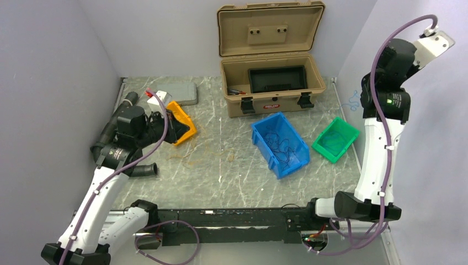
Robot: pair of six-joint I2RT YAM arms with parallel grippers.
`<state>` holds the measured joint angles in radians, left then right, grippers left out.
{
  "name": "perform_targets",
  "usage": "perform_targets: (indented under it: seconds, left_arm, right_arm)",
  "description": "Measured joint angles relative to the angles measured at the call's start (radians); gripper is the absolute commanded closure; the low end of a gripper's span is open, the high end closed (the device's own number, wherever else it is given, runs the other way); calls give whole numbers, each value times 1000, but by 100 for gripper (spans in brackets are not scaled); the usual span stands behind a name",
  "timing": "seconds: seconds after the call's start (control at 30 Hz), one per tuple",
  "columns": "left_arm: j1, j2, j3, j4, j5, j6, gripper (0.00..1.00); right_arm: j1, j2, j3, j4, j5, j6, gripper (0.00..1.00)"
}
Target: Untangle the cables
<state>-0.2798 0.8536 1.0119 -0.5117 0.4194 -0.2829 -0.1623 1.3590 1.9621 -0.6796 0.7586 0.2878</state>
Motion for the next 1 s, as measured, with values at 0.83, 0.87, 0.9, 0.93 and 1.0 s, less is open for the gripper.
perform_targets:
  seconds: [0.83, 0.87, 0.9, 0.93, 1.0]
  left_arm:
    - [-64, 43, 16, -32, -69, 5, 100]
    - [-66, 43, 15, -32, -69, 5, 100]
    - [-67, 43, 15, -32, -70, 5, 100]
    - [-69, 43, 15, -32, -70, 5, 100]
    - [-71, 43, 15, -32, -70, 5, 100]
  right_arm:
    - [-18, -146, -716, 125, 24, 103, 100]
    - [-18, -148, -746, 131, 18, 117, 100]
    - [-18, -147, -773, 137, 10, 129, 100]
    - [-18, -145, -799, 145, -2, 142, 100]
    - [-19, -134, -845, 153, -27, 167, 100]
